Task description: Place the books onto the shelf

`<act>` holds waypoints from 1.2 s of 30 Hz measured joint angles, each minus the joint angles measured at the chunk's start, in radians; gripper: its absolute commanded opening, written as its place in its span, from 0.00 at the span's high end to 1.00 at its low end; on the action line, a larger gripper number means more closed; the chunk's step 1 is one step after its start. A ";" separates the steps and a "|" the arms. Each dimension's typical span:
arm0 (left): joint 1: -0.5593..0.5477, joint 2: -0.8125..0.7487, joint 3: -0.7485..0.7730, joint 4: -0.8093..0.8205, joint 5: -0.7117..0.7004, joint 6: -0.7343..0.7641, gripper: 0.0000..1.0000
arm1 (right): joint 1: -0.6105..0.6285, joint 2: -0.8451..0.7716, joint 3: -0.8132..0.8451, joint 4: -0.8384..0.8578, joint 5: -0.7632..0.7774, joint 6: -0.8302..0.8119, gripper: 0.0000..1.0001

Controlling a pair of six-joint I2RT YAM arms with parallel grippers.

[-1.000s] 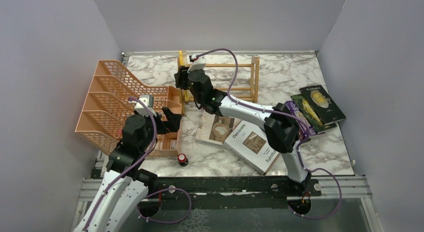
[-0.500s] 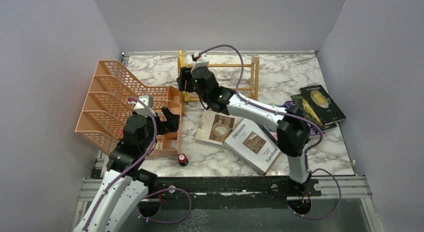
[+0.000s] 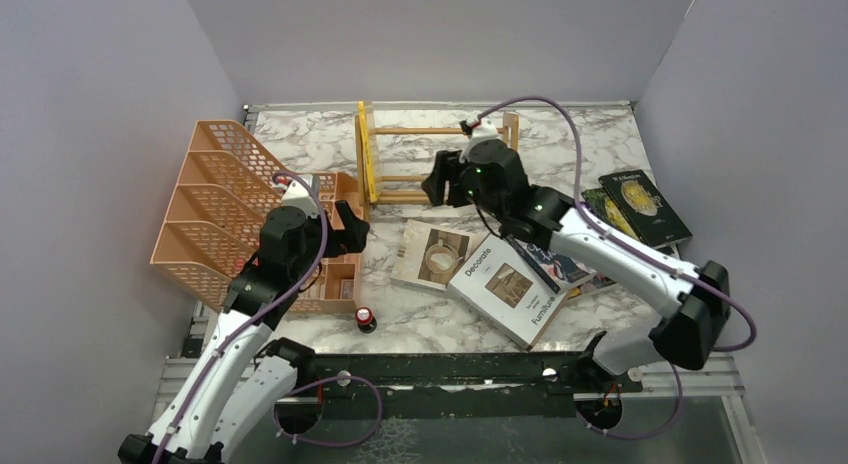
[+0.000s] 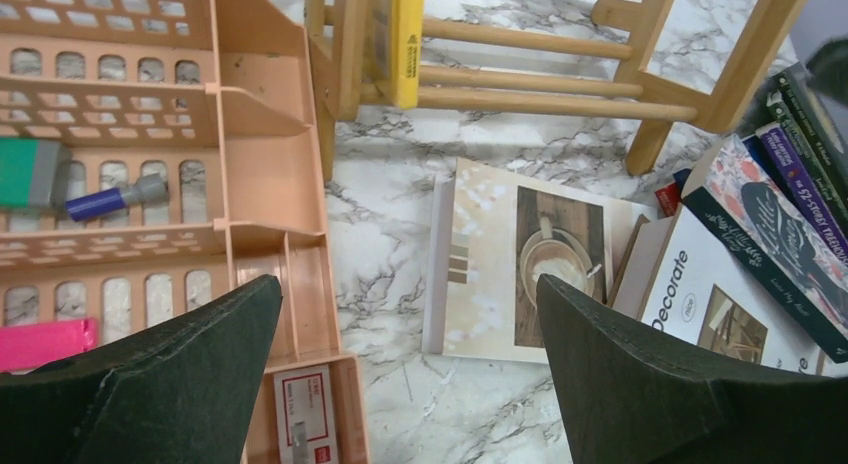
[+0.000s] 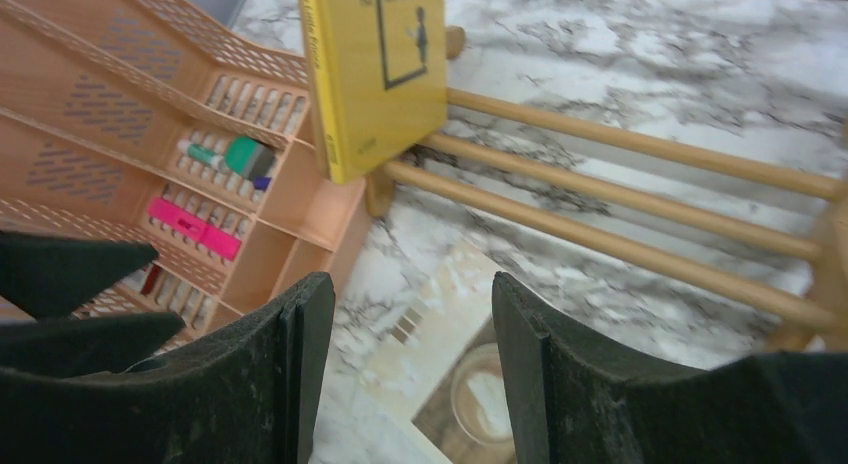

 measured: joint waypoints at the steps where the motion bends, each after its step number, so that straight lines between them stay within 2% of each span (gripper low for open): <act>1: 0.000 0.016 0.013 0.010 0.008 0.000 0.01 | -0.009 -0.039 -0.030 -0.018 -0.005 0.000 0.36; 6: 0.000 0.088 0.056 0.056 0.017 -0.001 0.01 | -0.020 -0.214 -0.146 -0.088 -0.014 0.003 0.36; 8: 0.000 0.119 0.080 0.068 0.000 -0.003 0.04 | -0.020 -0.283 -0.202 -0.098 -0.020 0.010 0.36; 13: 0.000 0.277 0.202 0.098 -0.049 -0.017 0.21 | -0.020 -0.397 -0.322 -0.111 -0.036 0.030 0.36; 16: 0.000 0.409 0.280 0.124 -0.068 -0.023 0.26 | -0.020 -0.412 -0.353 -0.114 -0.048 0.026 0.36; 22: 0.000 0.599 0.342 0.185 -0.105 -0.005 0.27 | -0.020 -0.405 -0.365 -0.118 -0.068 0.008 0.36; 25: 0.000 0.689 0.372 0.196 -0.141 0.018 0.36 | -0.020 -0.399 -0.371 -0.117 -0.077 -0.001 0.36; 30: 0.000 0.746 0.392 0.198 -0.155 0.048 0.52 | -0.020 -0.381 -0.387 -0.118 -0.089 -0.014 0.36; 33: 0.000 0.755 0.409 0.200 -0.156 0.063 0.53 | -0.020 -0.377 -0.396 -0.117 -0.090 -0.019 0.36; 36: 0.000 0.766 0.427 0.205 -0.161 0.087 0.49 | -0.020 -0.375 -0.399 -0.117 -0.090 -0.020 0.36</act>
